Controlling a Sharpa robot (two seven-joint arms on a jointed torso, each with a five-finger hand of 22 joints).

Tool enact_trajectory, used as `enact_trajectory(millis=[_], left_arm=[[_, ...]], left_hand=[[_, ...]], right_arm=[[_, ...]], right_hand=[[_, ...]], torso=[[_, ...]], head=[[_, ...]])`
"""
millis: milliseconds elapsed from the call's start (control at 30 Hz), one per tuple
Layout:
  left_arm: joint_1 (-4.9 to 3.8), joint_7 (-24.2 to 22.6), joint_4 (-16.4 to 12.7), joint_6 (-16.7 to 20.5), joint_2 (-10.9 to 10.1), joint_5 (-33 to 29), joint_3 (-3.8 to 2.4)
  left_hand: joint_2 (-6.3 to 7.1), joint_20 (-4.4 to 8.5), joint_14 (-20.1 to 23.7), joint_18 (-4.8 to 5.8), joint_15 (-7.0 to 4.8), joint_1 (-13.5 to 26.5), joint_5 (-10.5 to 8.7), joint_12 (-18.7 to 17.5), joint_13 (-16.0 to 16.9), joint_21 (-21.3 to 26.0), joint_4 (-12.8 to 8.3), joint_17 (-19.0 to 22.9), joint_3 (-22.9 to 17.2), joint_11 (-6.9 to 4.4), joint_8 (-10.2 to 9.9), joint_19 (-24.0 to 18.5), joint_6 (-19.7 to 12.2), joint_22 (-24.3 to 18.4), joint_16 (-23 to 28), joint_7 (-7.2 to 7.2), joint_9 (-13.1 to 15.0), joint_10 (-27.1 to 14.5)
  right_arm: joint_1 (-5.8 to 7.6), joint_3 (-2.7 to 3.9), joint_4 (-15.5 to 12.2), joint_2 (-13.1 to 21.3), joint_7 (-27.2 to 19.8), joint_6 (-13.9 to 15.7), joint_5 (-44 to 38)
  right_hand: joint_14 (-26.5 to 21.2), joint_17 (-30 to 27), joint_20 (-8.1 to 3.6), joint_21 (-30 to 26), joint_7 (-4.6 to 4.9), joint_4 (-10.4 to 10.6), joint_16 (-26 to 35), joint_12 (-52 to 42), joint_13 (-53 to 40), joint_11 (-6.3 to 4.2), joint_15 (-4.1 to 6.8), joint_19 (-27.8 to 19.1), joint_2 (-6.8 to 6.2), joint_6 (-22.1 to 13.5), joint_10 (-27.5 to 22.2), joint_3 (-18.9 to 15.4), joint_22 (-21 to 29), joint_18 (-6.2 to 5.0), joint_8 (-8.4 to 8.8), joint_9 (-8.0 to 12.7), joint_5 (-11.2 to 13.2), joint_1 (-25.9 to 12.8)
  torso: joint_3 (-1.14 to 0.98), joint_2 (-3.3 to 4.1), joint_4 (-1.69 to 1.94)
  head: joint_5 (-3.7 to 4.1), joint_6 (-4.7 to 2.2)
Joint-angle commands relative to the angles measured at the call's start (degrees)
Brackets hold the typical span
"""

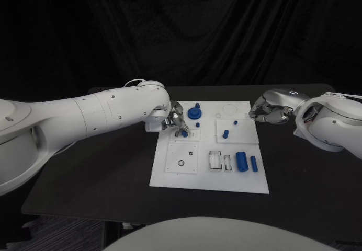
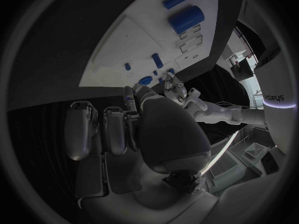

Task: Assemble the parts on the task board

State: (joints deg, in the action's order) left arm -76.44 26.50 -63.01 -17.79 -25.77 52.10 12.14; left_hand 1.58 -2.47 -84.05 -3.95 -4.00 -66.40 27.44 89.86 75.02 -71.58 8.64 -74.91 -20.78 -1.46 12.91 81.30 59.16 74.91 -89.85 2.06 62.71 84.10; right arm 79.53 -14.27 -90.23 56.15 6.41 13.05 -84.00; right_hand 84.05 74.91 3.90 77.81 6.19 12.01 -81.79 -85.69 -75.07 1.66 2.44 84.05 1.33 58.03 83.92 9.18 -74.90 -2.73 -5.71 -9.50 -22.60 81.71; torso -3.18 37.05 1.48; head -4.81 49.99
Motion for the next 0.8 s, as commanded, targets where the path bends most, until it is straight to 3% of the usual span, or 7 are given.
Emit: enact_trajectory(millis=[33,333,533,800], left_arm=[[0.11,-1.85,-1.02,4.45,-0.71,-0.04,0.01],[0.11,-2.88,-6.10,12.44,-4.18,-0.04,0.01],[0.21,-4.77,-10.88,20.59,-7.36,1.65,0.02],[1.72,-6.43,-16.55,30.16,-11.45,6.60,0.02]], left_hand=[[0.90,0.43,-5.95,-0.32,-0.41,0.79,-1.37,0.14,14.98,0.38,-3.08,-15.09,-4.20,-0.35,0.52,0.00,-0.56,9.39,-0.15,-0.08,0.53,5.90],[0.90,0.43,-5.95,-0.33,-0.40,0.90,-1.06,0.14,14.98,0.42,-3.30,-15.09,-4.98,-0.33,0.58,-0.01,-0.91,9.40,-0.15,-0.02,0.76,5.90],[1.15,0.38,-5.95,-0.36,-0.31,1.08,-0.65,0.14,14.98,0.65,-3.46,-15.09,-5.79,-0.18,0.59,-0.11,-1.78,9.35,-0.15,0.19,1.13,5.90],[1.03,0.31,-5.95,-0.36,-0.21,1.44,-0.67,0.14,14.98,0.68,-3.10,-15.09,-6.10,-0.03,0.59,-0.14,-2.25,9.35,-0.15,0.37,1.30,5.90]], right_arm=[[-0.16,0.04,0.05,0.09,1.27,-0.74,-0.09],[-0.17,0.04,0.06,0.29,1.48,-0.98,-0.09],[-0.22,0.04,-0.02,0.46,1.51,-0.90,-0.09],[-0.24,0.03,0.03,0.49,1.56,-0.64,2.12]], right_hand=[[3.29,3.51,-0.22,-0.33,0.00,0.05,0.32,0.34,-7.94,-0.17,0.12,0.91,-0.06,0.59,0.90,0.42,-10.72,-0.37,-0.22,-0.10,-0.18,0.27],[3.20,3.12,-0.25,-0.77,-0.02,0.03,0.63,0.53,-7.67,-0.20,0.15,0.74,-0.12,0.63,0.71,0.46,-10.57,-0.46,-0.22,-0.11,-0.17,0.21],[3.15,2.96,-0.27,-0.95,-0.02,0.02,0.77,0.59,-7.60,-0.20,0.17,0.68,-0.15,0.60,0.67,0.49,-10.50,-0.50,-0.19,-0.10,-0.17,0.17],[3.08,2.67,-0.31,-1.37,0.03,-0.05,1.03,0.75,-7.40,-0.18,0.18,0.54,-0.20,0.40,0.55,0.65,-10.35,-0.58,-0.03,-0.04,-0.22,0.13]], torso=[[0.00,0.03,-0.01],[-0.02,-0.04,0.03],[-0.02,-0.03,-0.03],[0.01,0.02,0.12]], head=[[0.07,0.01],[0.17,0.01],[0.13,0.01],[0.00,0.01]])
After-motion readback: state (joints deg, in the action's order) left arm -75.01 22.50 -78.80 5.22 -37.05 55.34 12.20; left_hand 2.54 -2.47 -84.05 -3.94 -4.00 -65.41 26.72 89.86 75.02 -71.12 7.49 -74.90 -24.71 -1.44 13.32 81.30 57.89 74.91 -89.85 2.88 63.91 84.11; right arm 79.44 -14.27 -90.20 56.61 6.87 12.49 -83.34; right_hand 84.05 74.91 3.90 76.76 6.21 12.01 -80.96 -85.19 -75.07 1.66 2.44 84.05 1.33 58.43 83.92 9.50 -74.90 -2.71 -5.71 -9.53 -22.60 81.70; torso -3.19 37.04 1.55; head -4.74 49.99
